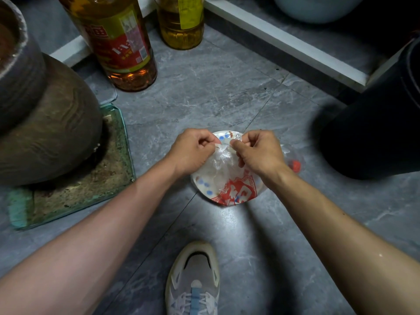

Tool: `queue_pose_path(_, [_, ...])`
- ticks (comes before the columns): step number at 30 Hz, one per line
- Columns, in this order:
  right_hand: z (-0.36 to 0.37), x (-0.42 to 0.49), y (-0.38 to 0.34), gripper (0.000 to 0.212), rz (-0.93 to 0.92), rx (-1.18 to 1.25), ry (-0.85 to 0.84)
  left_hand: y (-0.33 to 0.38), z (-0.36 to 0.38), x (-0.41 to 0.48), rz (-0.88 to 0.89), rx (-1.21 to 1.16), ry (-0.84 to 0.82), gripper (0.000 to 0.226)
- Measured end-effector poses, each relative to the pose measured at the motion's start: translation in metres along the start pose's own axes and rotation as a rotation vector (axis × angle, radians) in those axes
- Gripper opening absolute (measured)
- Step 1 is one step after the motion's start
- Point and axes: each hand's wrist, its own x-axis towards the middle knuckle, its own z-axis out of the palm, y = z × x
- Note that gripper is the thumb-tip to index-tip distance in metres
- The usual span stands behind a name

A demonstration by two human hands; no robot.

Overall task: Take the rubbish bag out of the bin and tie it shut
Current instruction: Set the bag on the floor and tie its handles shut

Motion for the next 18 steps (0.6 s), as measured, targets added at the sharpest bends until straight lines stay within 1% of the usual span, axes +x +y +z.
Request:
queue_pose_path(2, [0.001, 0.0, 0.001, 0.021, 0.017, -0.022, -0.015, 0.0, -0.002, -0.002, 0.02, 0.04, -0.036, 0.013])
queue_pose_path(4, [0.0, 0.001, 0.004, 0.022, 0.019, -0.05, -0.021, -0.002, -0.002, -0.003, 0.044, 0.055, -0.014, 0.008])
queue_pose_path(7, [-0.002, 0.002, 0.008, 0.027, 0.026, -0.087, -0.023, -0.004, -0.001, -0.004, 0.072, 0.088, 0.029, 0.013])
queue_pose_path(9, [-0.004, 0.001, 0.01, 0.025, 0.03, -0.114, -0.022, -0.007, 0.0, -0.005, 0.073, 0.125, 0.028, 0.011])
queue_pose_path(14, [-0.008, -0.002, 0.012, 0.022, 0.044, -0.127, 0.035, -0.012, -0.003, -0.007, 0.091, 0.172, 0.088, 0.007])
queue_pose_path(18, [-0.012, 0.001, 0.016, 0.027, 0.052, -0.121, 0.08, -0.011, -0.006, -0.009, 0.118, 0.18, 0.101, 0.01])
